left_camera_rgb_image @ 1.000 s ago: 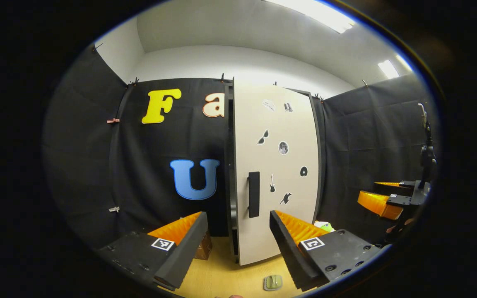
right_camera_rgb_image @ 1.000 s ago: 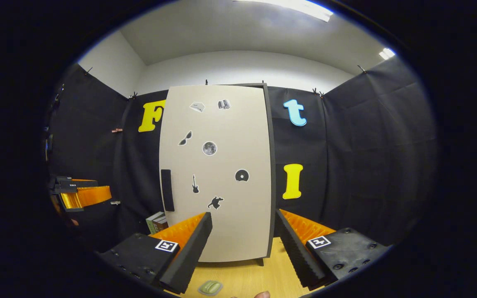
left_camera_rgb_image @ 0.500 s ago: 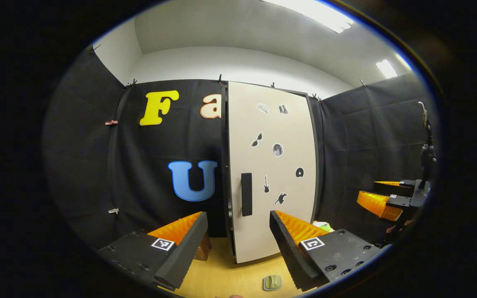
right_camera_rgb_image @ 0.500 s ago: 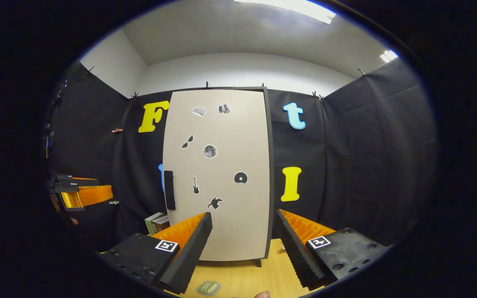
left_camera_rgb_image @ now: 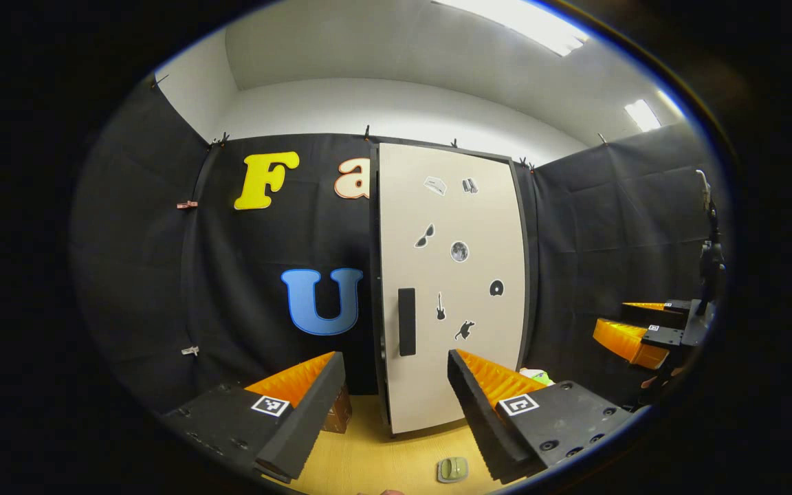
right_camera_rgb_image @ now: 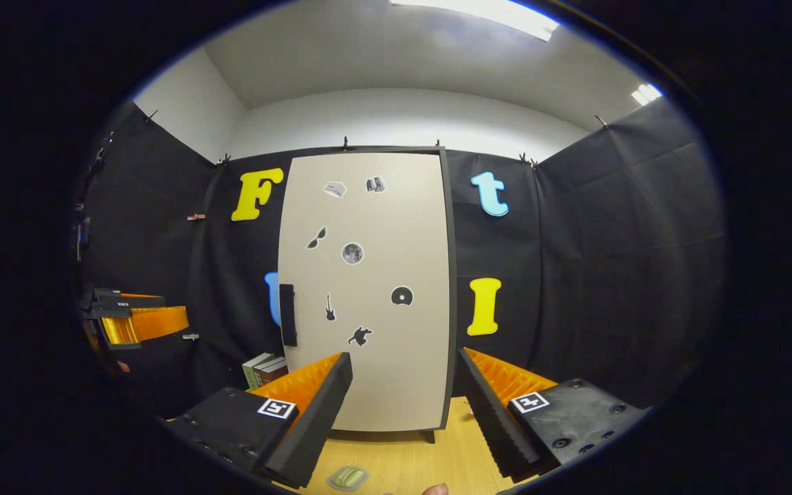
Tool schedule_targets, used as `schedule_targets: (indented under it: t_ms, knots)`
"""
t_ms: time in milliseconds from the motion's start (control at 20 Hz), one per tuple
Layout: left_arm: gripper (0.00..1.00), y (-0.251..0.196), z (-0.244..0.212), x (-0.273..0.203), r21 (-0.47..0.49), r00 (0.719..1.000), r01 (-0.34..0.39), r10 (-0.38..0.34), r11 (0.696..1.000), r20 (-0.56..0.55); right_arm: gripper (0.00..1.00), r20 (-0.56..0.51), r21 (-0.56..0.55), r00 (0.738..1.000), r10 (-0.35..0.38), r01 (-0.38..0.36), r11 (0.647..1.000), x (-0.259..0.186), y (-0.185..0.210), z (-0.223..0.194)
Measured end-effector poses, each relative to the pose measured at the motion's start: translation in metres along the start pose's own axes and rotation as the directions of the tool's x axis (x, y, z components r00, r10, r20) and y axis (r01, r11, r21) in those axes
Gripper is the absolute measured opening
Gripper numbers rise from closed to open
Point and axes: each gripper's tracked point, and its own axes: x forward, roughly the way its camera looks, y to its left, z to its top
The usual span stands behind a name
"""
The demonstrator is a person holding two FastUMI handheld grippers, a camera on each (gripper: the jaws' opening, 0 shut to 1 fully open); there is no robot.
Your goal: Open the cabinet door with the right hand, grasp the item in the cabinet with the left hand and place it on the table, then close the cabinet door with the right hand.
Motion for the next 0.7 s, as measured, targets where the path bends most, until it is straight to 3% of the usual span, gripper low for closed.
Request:
schedule_targets:
  t_ms: [700]
  knots:
    - [0.92,-0.0025,0.0007,0.0024,-0.004,1.000,0.002,-0.002,1.000,-0.001,0.97,-0.001,-0.002,1.000,0.002,-0.002,1.000,0.0005,0.0013,-0.0018]
